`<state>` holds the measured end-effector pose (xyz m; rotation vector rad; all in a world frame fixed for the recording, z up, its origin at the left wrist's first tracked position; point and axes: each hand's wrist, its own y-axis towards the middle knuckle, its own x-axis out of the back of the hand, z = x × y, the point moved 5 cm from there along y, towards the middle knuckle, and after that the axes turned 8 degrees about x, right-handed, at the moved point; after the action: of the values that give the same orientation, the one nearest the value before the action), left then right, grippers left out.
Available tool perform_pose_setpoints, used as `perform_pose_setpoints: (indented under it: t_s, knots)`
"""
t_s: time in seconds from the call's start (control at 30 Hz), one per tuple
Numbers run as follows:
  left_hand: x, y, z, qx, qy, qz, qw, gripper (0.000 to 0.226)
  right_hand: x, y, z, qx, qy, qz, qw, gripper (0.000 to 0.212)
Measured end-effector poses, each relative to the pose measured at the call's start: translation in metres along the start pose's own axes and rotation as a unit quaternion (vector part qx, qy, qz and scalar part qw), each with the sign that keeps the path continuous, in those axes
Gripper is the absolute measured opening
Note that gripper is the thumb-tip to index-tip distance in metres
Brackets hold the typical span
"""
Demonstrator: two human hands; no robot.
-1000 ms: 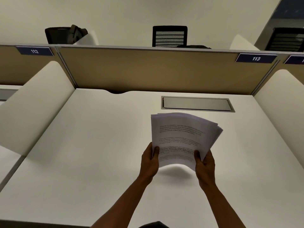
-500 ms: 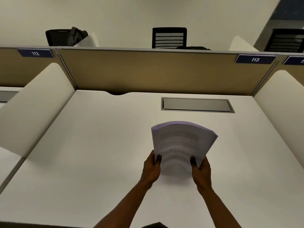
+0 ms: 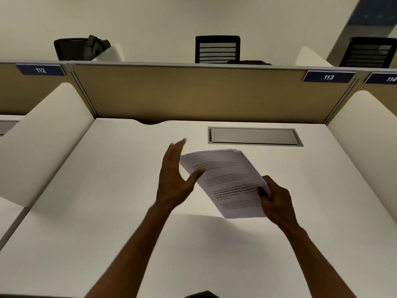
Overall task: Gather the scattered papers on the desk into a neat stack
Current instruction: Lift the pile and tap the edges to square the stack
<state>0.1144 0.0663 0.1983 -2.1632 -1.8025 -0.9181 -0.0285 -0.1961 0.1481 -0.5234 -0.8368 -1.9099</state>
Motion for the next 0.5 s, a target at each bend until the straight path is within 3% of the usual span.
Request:
perform_pose_setpoints:
  t_s: [0.1,0.2,0.3,0.4,0.5]
  knots:
    - [0.006,0.023,-0.035,-0.070,0.062,0.129,0.987,0.077,0.006,0.018,0.023,0.056,-0.053,0.079,0.994,0.023]
    - [0.005,0.032,-0.037,-0.026,0.023,0.218,0.975,0.042,0.008,0.032,0.043,0.086,-0.101,0.138,0.982,0.022]
    - [0.006,0.027,-0.021,-0.005,-0.028,0.202,0.979,0.013,0.016,0.042,0.052,0.080,-0.086,0.188,0.975,0.016]
    - [0.010,0.015,0.007,0.043,-0.114,0.186,0.975,0.011,0.046,0.044,0.032,0.008,-0.012,0.225,0.974,0.022]
    - [0.013,0.002,0.040,0.129,-0.231,0.162,0.951,0.010,0.068,0.030,0.005,-0.063,0.190,0.190,0.961,0.040]
